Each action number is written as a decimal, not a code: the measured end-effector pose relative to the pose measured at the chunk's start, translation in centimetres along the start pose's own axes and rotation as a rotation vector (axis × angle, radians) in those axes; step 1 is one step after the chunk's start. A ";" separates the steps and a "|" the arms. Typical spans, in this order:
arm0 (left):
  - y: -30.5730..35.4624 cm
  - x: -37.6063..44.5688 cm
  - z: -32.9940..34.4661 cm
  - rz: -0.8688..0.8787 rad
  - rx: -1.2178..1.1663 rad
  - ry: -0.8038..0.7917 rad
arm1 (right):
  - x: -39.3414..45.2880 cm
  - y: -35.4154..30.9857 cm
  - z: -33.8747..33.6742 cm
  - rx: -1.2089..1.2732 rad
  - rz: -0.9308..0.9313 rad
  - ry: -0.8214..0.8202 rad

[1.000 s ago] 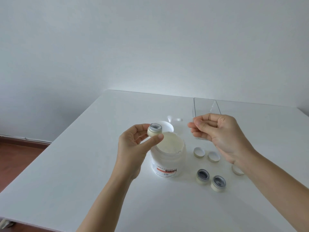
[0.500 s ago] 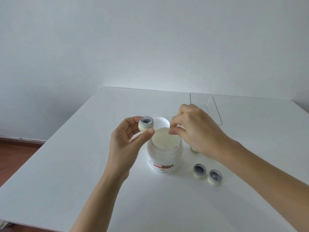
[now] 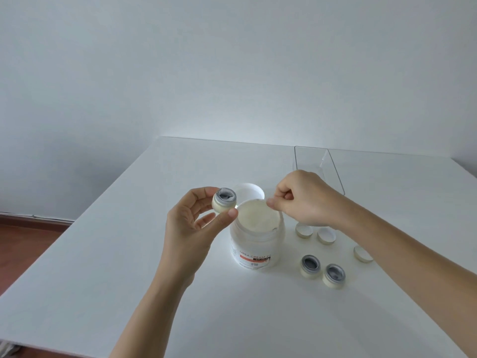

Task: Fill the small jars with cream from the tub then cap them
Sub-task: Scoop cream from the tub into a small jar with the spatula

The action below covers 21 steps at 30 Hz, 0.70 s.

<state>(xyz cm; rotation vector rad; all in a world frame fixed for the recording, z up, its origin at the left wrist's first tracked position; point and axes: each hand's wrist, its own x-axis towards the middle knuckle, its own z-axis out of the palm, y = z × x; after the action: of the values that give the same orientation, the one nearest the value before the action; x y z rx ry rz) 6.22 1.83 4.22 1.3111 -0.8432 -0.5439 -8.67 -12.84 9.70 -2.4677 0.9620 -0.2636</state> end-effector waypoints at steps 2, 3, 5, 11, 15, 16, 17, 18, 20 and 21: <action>0.0 0.0 -0.1 -0.004 0.013 0.005 | 0.1 0.8 -0.3 0.080 0.073 0.014; 0.0 0.0 -0.1 -0.006 0.020 0.009 | 0.1 1.2 -0.5 0.127 0.112 0.013; -0.1 0.0 -0.1 -0.012 0.030 0.021 | 0.0 1.9 -0.9 0.226 0.176 -0.003; -0.4 0.1 0.0 -0.030 0.067 0.043 | 0.2 3.0 -2.5 0.385 0.282 -0.024; -0.5 0.3 0.3 -0.050 0.096 0.052 | 0.3 2.8 -3.7 0.478 0.285 -0.010; -0.5 0.3 0.5 -0.052 0.105 0.048 | 0.3 2.7 -4.0 0.501 0.278 -0.007; -0.5 0.4 0.6 -0.052 0.114 0.043 | 0.3 2.5 -4.3 0.519 0.272 -0.003; -0.4 0.4 0.8 -0.053 0.120 0.039 | 0.3 2.2 -4.6 0.534 0.265 0.003; -0.3 0.5 1.2 -0.053 0.125 0.033 | 0.4 1.7 -5.0 0.552 0.248 0.018; -0.3 0.6 1.3 -0.053 0.124 0.029 | 0.5 1.4 -5.0 0.551 0.240 0.027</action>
<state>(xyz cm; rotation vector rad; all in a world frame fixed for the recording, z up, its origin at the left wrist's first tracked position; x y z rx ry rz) 5.56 0.53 4.13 1.4543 -0.8306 -0.5196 -10.89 -15.89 13.37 -1.8390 1.0223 -0.4170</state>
